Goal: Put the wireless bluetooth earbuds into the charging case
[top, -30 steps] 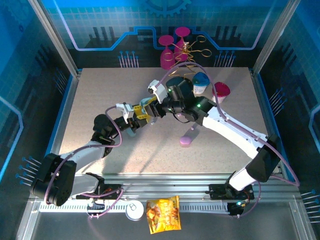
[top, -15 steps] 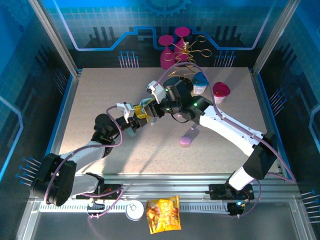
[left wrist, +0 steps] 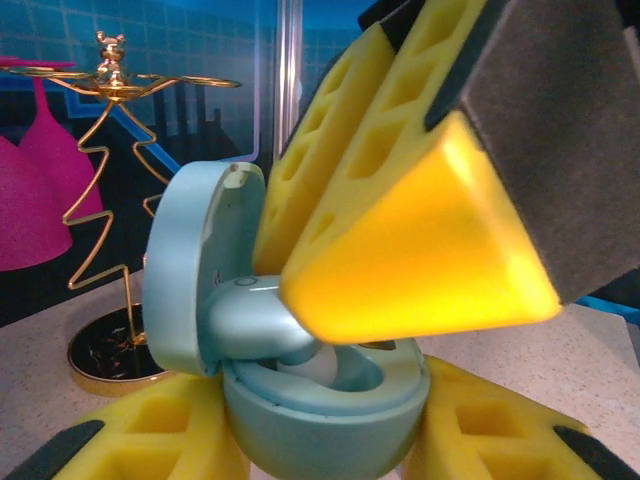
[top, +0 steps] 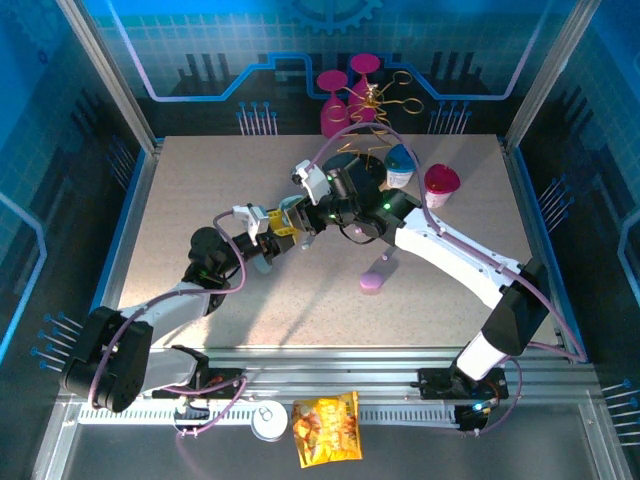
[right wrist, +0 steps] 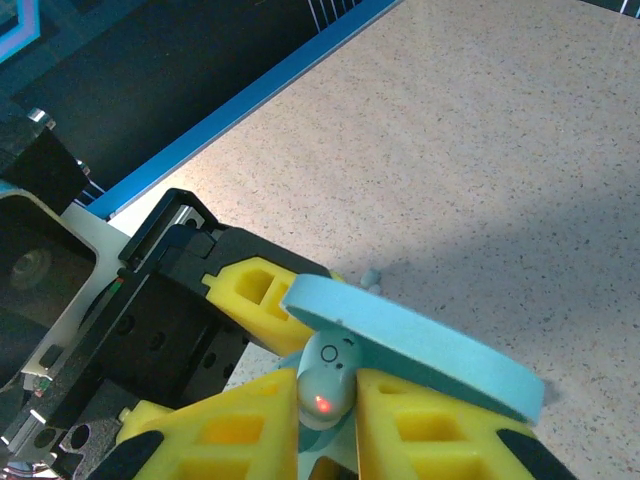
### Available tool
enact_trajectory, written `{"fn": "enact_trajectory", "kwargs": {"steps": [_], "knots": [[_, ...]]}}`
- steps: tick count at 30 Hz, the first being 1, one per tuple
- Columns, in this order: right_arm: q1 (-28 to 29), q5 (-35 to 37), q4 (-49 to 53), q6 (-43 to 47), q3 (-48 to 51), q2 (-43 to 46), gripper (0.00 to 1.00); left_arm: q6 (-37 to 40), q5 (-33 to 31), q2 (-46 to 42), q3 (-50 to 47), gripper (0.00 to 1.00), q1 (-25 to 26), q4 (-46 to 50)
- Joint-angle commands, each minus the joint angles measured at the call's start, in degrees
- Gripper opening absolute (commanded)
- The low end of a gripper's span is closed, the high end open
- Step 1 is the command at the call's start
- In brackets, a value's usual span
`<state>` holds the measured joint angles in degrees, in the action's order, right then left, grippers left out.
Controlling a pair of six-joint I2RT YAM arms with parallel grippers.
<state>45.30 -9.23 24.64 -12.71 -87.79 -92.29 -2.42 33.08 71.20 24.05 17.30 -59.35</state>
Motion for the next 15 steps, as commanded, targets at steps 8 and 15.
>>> {"fn": "enact_trajectory", "kwargs": {"steps": [8,15], "knots": [[0.22,0.72,1.29,-1.42,0.97,1.68,0.19,1.81,-4.95,-1.33,0.24,0.16,-0.07,-1.01],[0.22,0.05,1.2,-1.53,1.35,1.41,0.24,1.63,-4.79,-1.33,0.39,0.17,-0.07,-1.01]]}}
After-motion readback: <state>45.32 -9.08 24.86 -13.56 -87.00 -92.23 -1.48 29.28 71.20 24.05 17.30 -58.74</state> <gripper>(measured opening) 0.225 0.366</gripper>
